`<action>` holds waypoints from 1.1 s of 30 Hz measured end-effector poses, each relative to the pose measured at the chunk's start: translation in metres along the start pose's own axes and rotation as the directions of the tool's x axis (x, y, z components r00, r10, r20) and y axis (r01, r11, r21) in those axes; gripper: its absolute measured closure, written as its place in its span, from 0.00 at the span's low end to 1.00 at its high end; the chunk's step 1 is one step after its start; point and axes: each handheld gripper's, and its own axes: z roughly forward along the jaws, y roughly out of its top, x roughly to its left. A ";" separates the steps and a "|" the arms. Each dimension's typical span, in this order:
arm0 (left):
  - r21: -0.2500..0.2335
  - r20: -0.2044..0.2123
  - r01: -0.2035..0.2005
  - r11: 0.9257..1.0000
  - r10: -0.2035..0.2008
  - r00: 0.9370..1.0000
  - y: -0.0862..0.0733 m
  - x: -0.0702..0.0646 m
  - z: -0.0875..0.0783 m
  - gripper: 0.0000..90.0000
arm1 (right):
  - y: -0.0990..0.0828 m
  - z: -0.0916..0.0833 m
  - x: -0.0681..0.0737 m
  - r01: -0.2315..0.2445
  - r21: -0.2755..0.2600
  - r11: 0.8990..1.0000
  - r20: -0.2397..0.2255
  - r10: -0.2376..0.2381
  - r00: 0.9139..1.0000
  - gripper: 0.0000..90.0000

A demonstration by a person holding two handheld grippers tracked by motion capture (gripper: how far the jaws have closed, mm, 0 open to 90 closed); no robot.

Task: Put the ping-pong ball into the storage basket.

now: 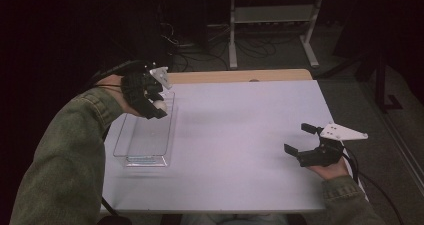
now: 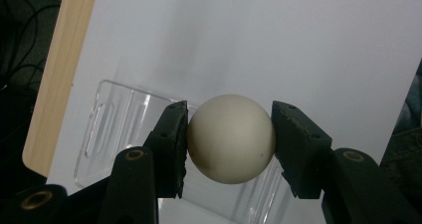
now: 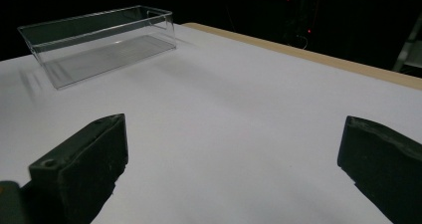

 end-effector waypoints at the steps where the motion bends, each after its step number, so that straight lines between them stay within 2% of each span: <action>1: 0.001 -0.001 0.005 1.000 -0.005 1.000 -0.001 0.000 -0.001 0.55 | 0.000 0.000 0.000 0.003 0.000 1.000 0.000 -0.003 1.000 0.00; 11: 0.011 -0.015 0.034 0.999 -0.034 0.999 -0.013 0.002 -0.005 0.55 | 0.000 0.001 0.000 0.007 0.002 1.000 -0.001 -0.007 1.000 0.00; 13: 0.013 -0.029 0.041 0.999 -0.041 0.999 -0.016 0.002 -0.006 0.55 | 0.000 0.001 0.000 0.007 0.003 1.000 -0.003 -0.007 1.000 0.00; 19: 0.004 -0.026 0.037 0.999 -0.037 0.999 -0.016 0.002 -0.007 0.55 | 0.000 0.001 0.000 0.001 0.003 1.000 -0.007 -0.001 1.000 0.00; 26: 0.007 -0.017 0.036 0.999 -0.036 0.999 -0.018 0.002 0.000 0.56 | 0.000 -0.002 -0.001 -0.007 -0.007 1.000 -0.002 0.007 1.000 0.00; 33: 0.023 0.004 0.039 0.999 -0.039 0.999 -0.022 0.001 0.015 0.56 | 0.000 -0.003 -0.002 -0.012 -0.003 1.000 -0.001 0.012 1.000 0.00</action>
